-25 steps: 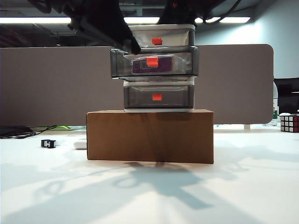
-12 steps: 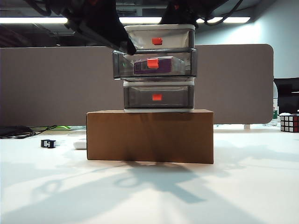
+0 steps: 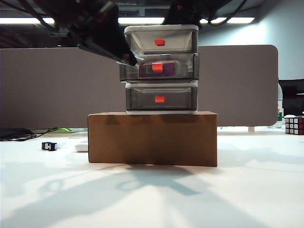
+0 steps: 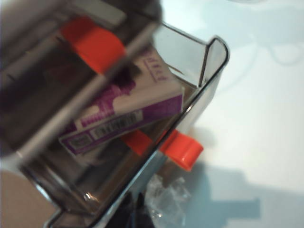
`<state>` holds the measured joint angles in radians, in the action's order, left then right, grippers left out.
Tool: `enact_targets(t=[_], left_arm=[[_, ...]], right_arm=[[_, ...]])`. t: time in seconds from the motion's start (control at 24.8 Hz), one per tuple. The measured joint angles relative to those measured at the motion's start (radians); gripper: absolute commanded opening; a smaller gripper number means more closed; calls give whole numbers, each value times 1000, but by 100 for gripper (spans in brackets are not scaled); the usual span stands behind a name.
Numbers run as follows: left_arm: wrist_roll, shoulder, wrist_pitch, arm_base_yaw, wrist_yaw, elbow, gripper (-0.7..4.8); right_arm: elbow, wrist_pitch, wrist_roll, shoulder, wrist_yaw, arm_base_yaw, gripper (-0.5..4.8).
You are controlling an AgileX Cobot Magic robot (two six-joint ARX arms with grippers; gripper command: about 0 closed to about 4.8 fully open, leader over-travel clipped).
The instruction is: Open the second layer of the drawer on the table, pick up a pack of napkins on the table and put it in, and finally close the drawer.
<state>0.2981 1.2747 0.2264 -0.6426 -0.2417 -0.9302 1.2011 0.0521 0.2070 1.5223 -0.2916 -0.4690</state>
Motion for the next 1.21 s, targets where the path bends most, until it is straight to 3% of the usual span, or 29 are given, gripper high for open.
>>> enact_targets(t=[0.4,0.77,0.89,1.01,1.09,1.21], left_arm=[[0,99,-194,-1,60,0,-6],[66,84,-183,-1,60,0,-6],[93,-27,-108,0,13,10,-6],[106,-222,-103,-6,38,79,-6],[81,-396,-76,-3,129,169,-6],[-12,-629,-60,-3,168,283,-6]], right_arm=[[1,-9,3,-1,0,19,-5],[0,-38,40,-20,-8,31,-5],[-11,-92,57,-93,-17,29,-5],[-9,-179,61,-243,-20,43,-5],[-39,-247,63,-352,-24,70,-5],[-194,-340,56,-533,-12,82,-5]])
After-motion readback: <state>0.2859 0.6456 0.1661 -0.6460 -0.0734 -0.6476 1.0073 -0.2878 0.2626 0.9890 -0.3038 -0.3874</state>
